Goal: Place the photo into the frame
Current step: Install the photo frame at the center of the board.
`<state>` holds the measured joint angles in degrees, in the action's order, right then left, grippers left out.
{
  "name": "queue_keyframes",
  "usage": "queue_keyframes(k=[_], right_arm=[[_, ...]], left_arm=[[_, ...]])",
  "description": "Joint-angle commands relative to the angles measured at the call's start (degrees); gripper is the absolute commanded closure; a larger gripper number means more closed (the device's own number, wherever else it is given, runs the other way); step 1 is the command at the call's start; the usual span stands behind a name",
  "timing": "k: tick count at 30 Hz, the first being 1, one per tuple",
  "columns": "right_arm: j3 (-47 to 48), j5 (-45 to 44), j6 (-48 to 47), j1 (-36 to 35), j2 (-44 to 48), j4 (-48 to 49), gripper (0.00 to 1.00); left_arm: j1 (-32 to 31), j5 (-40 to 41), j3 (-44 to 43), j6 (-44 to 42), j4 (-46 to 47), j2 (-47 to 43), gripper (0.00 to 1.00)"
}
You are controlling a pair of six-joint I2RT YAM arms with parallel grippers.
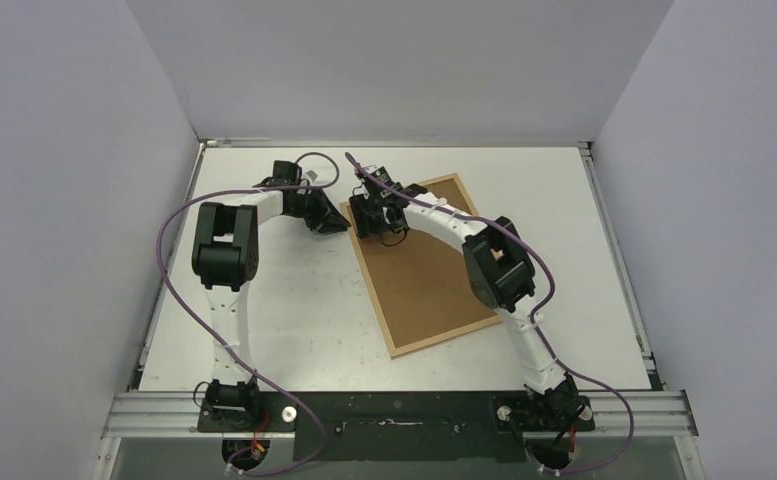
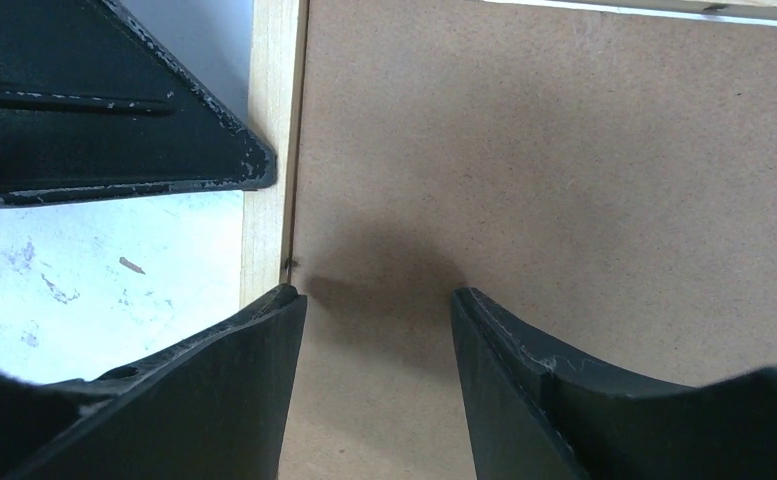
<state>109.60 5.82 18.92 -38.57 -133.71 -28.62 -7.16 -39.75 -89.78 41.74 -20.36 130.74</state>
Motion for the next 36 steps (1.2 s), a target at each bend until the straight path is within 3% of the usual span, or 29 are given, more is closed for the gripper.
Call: queue_keyframes(k=[1, 17, 36], right_arm=[[0.96, -1.62, 1.49, 0.42, -2.33, -2.79, 0.43], [3.07, -7.24, 1.86, -0.82, -4.85, -5.88, 0.39], [7.65, -12.5, 3.37, -1.56, -9.54, -12.99, 0.46]], left_arm=[[-1.88, 9.47, 3.56, -3.2, -6.82, 6.27, 0.86], [-1.88, 9.34, 3.73, -3.57, -6.97, 6.64, 0.86], [-1.94, 8.8, 3.78, -4.27, -7.24, 6.93, 0.86]])
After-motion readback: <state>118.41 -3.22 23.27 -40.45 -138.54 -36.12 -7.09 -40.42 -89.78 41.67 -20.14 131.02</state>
